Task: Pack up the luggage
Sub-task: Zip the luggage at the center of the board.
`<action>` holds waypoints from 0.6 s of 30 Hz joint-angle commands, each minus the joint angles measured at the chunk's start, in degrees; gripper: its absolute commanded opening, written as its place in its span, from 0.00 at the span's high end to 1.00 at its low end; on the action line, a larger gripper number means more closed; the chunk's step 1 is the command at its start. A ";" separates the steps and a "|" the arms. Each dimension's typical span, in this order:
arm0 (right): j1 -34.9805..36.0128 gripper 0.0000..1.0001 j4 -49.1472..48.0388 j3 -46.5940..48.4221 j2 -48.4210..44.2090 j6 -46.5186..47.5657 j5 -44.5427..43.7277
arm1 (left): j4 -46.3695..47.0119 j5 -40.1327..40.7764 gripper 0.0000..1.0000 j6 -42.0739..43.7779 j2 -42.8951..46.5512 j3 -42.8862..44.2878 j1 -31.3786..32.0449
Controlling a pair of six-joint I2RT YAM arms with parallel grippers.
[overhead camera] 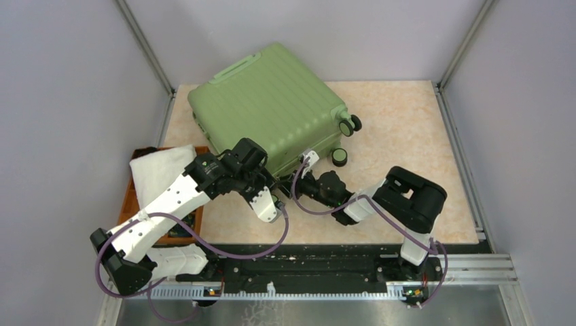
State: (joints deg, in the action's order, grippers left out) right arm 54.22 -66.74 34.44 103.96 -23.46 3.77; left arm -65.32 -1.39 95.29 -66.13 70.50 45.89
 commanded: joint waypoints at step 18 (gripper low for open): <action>11.86 1.00 -5.87 4.32 -0.68 0.73 0.28 | 13.72 -0.80 1.00 1.31 3.49 1.09 0.97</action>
State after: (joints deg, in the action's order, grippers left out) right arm 61.14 -66.28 35.24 103.74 -21.54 -3.22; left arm -64.53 -0.78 94.56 -65.60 69.63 46.19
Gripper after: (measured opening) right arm 0.009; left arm 0.559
